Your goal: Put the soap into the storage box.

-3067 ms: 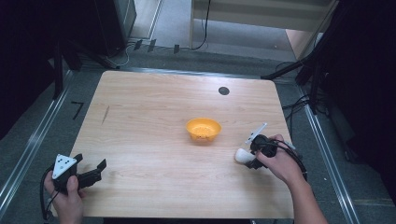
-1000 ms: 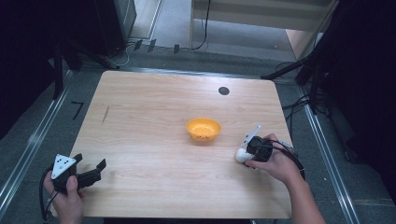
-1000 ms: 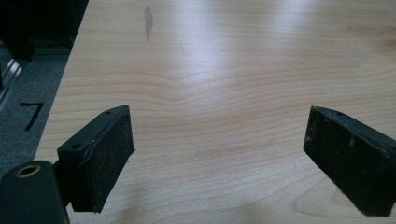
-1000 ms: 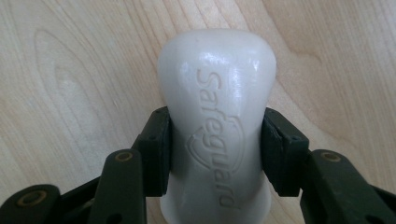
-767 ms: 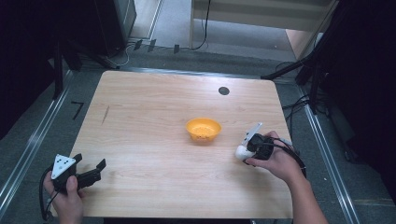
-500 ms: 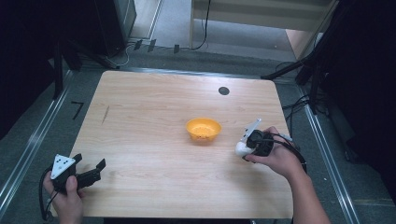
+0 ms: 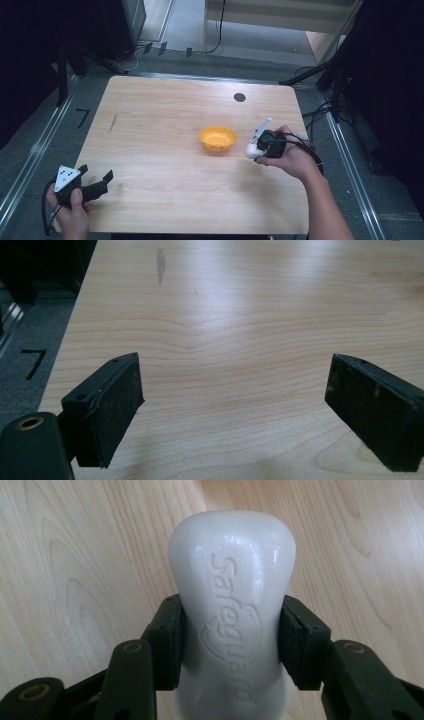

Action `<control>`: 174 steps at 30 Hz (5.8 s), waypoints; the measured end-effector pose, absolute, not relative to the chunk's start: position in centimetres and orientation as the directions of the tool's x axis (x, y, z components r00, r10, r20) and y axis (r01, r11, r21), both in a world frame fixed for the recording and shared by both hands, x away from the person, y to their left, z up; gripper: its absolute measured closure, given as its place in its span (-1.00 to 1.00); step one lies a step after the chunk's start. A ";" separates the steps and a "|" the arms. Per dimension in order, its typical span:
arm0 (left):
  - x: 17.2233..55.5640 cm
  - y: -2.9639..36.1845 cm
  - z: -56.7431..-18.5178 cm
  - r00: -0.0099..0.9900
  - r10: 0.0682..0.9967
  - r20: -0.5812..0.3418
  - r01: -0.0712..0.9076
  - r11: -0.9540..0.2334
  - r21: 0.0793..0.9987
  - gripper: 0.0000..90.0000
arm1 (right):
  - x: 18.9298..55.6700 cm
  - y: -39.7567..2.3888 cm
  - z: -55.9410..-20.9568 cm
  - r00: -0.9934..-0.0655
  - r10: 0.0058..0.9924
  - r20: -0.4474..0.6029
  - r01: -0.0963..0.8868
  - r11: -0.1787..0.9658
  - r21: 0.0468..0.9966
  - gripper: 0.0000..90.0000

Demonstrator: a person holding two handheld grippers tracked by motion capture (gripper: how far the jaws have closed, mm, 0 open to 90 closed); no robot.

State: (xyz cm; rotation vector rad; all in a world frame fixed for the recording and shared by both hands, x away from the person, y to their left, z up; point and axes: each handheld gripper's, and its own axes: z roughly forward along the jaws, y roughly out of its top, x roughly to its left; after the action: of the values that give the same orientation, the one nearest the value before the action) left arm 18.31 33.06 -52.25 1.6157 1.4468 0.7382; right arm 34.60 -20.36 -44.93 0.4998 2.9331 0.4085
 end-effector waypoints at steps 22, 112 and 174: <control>18.3 33.1 -52.3 0.165 0.981 -0.102 0.493 0.007 0.870 -0.80 | 36.9 -17.5 -43.6 -0.955 0.277 -0.111 0.233 0.925 0.301 0.13; 18.3 33.3 -52.3 0.165 0.979 -0.119 0.494 0.023 0.869 -0.80 | 41.0 -8.0 -45.5 -0.976 0.036 -0.213 -0.020 0.967 0.256 0.13; 18.4 33.2 -52.3 0.168 0.980 -0.106 0.493 0.010 0.870 -0.80 | 40.3 -14.1 -44.0 -0.964 0.175 -0.199 0.101 0.938 0.333 -0.05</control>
State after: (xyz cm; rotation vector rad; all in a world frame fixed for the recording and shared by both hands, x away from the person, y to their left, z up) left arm 18.39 33.17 -52.27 1.6066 1.4439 0.7324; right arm 40.28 -14.10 -43.99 0.2073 2.8681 0.4751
